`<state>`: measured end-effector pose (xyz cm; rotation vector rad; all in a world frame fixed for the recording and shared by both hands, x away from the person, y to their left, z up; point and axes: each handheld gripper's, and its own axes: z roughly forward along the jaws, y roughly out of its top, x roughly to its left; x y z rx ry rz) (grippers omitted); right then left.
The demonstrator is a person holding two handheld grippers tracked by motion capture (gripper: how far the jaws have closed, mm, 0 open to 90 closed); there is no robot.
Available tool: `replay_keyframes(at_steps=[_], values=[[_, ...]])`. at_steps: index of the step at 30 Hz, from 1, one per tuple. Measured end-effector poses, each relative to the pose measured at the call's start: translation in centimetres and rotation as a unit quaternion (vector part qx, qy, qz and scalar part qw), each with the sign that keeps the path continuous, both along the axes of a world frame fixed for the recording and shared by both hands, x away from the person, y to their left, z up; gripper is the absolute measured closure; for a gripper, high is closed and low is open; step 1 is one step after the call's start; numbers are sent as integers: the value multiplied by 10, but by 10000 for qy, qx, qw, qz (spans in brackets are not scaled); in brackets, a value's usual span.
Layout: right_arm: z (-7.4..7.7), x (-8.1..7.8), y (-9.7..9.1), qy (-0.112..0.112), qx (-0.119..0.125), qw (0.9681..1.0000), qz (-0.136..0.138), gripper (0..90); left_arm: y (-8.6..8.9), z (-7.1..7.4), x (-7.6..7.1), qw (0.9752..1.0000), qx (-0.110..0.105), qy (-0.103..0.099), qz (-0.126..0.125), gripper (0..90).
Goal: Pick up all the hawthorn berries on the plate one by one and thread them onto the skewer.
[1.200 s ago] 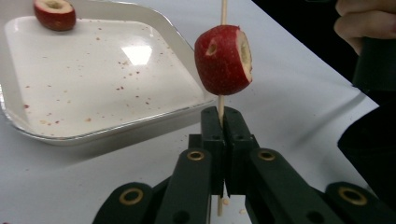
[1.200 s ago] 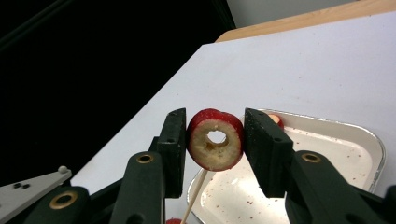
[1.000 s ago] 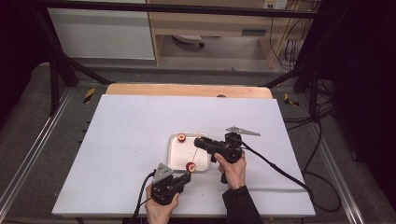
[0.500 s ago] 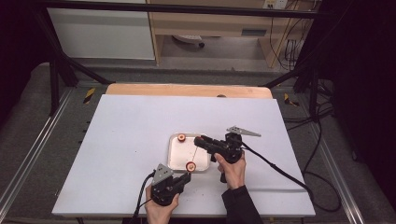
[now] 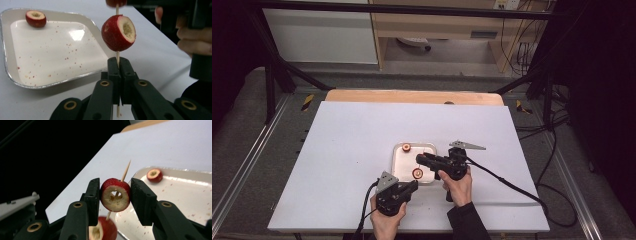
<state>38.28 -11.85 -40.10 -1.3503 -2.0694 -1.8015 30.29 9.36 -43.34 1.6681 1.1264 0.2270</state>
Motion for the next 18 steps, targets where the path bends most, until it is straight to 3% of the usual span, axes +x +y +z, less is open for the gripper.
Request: replay_keyframes(at_steps=[9,14,18], values=[[-2,-3,2,-49,-109,9999,20,602,1,-2,3,9999,124,-46,-70,886],[6,-1,-5,-323,-174,9992,-135,422,14,-10,0,9991,408,-74,-84,886],[8,4,-10,-405,-556,9975,-163,294,27,-15,-2,9979,641,-54,-47,885]])
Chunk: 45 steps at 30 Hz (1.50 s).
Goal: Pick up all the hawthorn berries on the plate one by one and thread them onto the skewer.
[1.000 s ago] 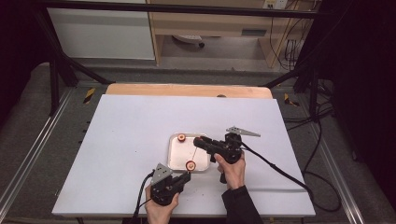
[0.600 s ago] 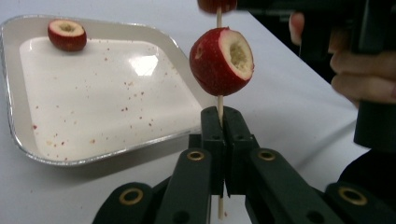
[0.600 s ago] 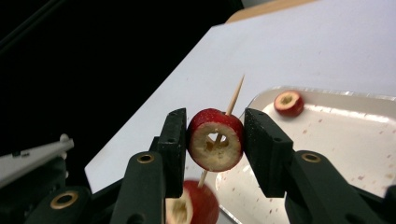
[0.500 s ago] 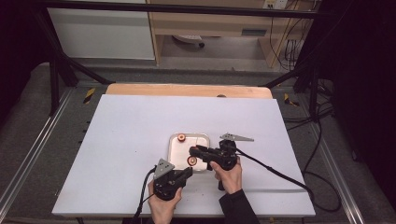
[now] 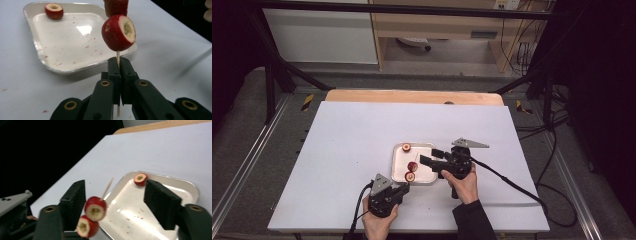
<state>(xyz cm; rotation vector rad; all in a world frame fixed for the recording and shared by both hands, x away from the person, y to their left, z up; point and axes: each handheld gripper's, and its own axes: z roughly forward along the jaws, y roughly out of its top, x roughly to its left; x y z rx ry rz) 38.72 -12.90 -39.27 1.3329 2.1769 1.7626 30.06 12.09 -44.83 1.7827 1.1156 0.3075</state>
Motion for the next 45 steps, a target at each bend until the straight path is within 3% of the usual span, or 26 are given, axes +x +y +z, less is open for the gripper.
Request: replay_keyframes(at_steps=[5,8,12,17,22,29,30,37,40,43,45], values=[[-3,10,0,2,-541,9985,27,193,16,1,-2,9998,183,-54,76,884],[-2,18,7,23,-1026,9946,141,169,25,2,-4,9995,278,-99,132,883],[1,30,21,44,-1460,9889,280,167,38,3,-4,9992,353,-59,154,882],[4,48,40,182,-1769,9838,221,185,53,2,-5,9989,411,-47,226,881],[3,65,60,304,-2244,9735,310,222,62,1,-5,9984,464,-18,318,879],[-4,84,82,507,-2711,9603,409,294,65,-1,-3,9984,478,32,312,878],[-5,86,84,553,-2757,9588,409,306,65,-1,-3,9984,481,34,301,878],[-11,97,94,993,-2700,9576,176,374,65,-2,-2,9986,440,56,285,878],[-13,100,100,1168,-2566,9594,76,394,65,-2,-2,9987,420,49,287,878],[-17,104,103,1300,-2589,9571,-98,418,66,-3,-2,9987,419,37,305,879],[-19,106,106,1398,-2522,9574,-167,440,66,-3,-3,9987,391,9,329,882]])
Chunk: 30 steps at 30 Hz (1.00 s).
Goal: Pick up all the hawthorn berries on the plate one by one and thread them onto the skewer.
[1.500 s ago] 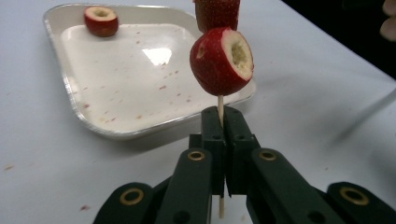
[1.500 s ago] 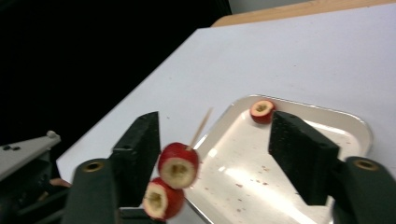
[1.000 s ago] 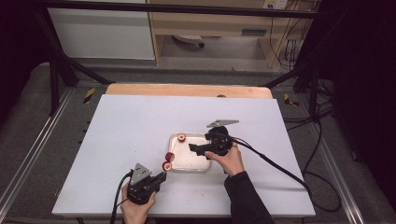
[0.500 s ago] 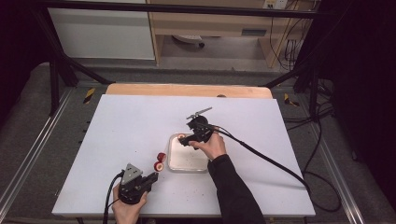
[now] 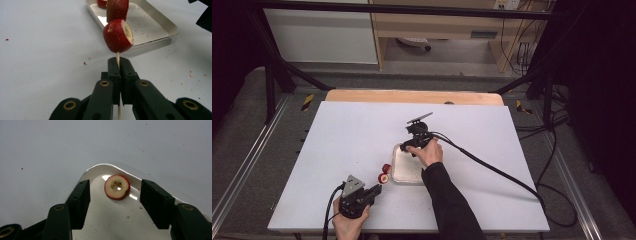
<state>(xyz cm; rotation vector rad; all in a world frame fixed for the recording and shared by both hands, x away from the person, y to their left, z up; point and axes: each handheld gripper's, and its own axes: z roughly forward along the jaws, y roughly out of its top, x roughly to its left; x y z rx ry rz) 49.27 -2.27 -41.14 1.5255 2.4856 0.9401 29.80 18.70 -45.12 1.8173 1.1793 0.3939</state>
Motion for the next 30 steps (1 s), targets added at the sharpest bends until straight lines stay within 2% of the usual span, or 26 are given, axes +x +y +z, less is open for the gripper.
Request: replay_keyframes(at_steps=[9,13,20,30], values=[[-10,8,8,279,41,9990,-346,535,1,-2,0,10000,-10,22,-2,887],[-10,9,8,357,75,9983,-454,585,0,-2,0,10000,-12,19,-29,887],[-14,10,9,502,4,9977,-453,597,-1,-1,0,10000,12,1,-51,887],[-15,8,10,409,-52,9982,-435,609,-2,-1,0,10000,22,2,-68,887]])
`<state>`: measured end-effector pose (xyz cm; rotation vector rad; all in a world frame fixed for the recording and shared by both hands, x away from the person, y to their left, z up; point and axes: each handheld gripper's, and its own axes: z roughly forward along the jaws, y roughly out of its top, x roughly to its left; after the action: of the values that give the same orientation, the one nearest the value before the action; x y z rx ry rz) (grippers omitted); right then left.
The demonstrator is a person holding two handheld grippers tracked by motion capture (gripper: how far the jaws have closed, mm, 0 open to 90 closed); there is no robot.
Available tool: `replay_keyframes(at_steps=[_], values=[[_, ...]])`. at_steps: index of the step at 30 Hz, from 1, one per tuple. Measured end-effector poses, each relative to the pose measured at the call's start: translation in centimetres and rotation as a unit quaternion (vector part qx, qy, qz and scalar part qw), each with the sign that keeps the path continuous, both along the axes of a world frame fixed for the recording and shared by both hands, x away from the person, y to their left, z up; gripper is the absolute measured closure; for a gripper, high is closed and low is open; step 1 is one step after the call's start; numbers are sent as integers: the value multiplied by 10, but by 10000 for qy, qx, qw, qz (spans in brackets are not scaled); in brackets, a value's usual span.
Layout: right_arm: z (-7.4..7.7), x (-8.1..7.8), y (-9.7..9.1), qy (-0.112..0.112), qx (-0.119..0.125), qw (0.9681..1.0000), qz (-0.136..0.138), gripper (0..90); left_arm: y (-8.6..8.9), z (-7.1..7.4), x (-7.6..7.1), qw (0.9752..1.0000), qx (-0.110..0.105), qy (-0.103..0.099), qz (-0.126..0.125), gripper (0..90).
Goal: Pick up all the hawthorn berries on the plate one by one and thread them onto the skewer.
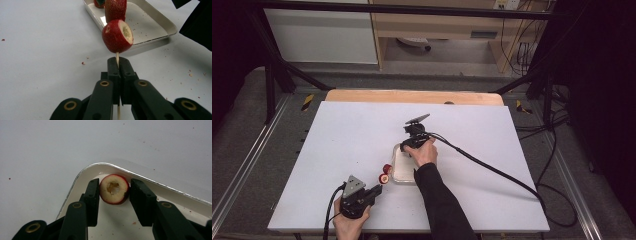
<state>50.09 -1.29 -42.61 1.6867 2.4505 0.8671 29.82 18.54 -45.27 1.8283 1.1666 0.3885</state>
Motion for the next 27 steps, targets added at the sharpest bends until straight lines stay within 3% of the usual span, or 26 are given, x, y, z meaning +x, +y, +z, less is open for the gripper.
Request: replay_keyframes(at_steps=[7,12,17,19,22,24,27], values=[[8,-5,-3,-96,97,9998,177,611,0,1,-1,10000,-33,-17,29,887],[26,-19,-7,-326,455,9979,326,610,-3,2,-2,10000,-69,-49,10,886],[42,-38,-17,-688,956,9919,475,611,-11,5,-4,9999,-105,-126,-52,887],[46,-46,-25,-847,1156,9885,492,611,-15,6,-6,9998,-115,-152,-86,886],[50,-58,-39,-1081,1612,9800,447,611,-23,8,-7,9996,-145,-181,-132,886],[50,-66,-49,-1229,1946,9723,405,611,-29,9,-7,9995,-185,-212,-161,886],[49,-77,-65,-1556,2387,9581,294,611,-37,11,-8,9991,-264,-289,-182,886]])
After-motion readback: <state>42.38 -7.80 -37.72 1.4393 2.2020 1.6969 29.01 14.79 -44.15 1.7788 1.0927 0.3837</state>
